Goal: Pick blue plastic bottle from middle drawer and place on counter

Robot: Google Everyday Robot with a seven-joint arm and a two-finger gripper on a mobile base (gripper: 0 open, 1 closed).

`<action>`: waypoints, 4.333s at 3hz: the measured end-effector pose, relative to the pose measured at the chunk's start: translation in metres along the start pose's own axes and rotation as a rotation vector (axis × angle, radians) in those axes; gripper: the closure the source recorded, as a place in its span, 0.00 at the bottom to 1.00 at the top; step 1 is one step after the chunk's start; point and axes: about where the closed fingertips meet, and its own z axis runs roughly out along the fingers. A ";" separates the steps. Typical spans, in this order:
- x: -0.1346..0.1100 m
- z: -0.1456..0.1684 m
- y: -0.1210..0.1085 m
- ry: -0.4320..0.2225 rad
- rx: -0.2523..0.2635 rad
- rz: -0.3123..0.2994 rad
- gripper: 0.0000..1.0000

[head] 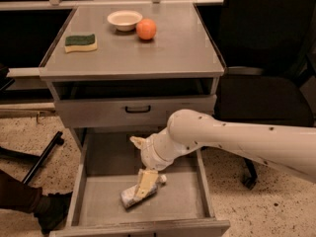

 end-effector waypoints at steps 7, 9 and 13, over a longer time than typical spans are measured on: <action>0.153 0.209 -0.023 -0.029 0.041 -0.008 0.00; 0.181 0.217 -0.004 -0.023 0.053 0.046 0.19; 0.088 0.132 -0.104 -0.035 0.125 -0.078 1.00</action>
Offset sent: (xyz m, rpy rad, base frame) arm 0.0418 0.0350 -0.1539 0.0349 0.0293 0.0351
